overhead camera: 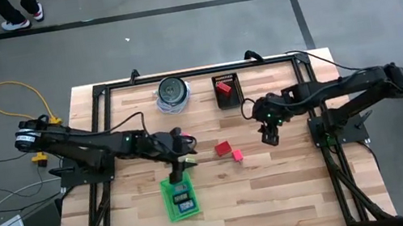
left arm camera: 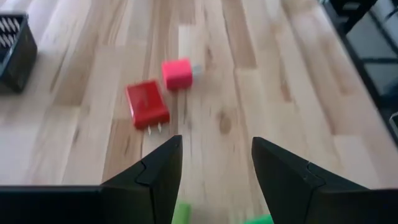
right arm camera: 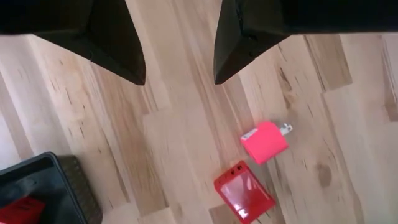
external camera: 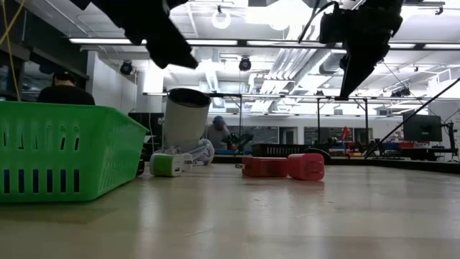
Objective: Pick & Place Office items
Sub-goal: Put the white charger adapter into the black bin
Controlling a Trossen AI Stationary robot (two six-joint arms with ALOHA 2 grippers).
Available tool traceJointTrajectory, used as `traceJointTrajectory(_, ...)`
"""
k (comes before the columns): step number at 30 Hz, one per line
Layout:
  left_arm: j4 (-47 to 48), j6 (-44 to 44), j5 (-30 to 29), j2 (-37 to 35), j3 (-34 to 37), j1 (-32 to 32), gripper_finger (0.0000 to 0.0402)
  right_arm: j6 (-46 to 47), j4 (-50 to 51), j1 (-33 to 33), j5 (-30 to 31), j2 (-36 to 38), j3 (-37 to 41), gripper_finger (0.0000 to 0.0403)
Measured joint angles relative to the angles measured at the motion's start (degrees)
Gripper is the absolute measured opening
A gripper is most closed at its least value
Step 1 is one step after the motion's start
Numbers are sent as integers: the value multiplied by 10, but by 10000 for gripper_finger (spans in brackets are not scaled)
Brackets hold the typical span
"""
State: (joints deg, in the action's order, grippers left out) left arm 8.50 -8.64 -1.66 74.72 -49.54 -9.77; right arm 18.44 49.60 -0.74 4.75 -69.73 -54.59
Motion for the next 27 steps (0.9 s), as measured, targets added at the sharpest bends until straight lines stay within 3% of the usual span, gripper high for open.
traceJointTrajectory(17, 131, 155, 3, -7, 0, 27, 186, 22, 7, 8, 3, 0, 0, 176)
traceJointTrajectory(27, 283, 229, 9, -67, 0, 27, 186, 74, 7, 8, 13, 0, 0, 176)
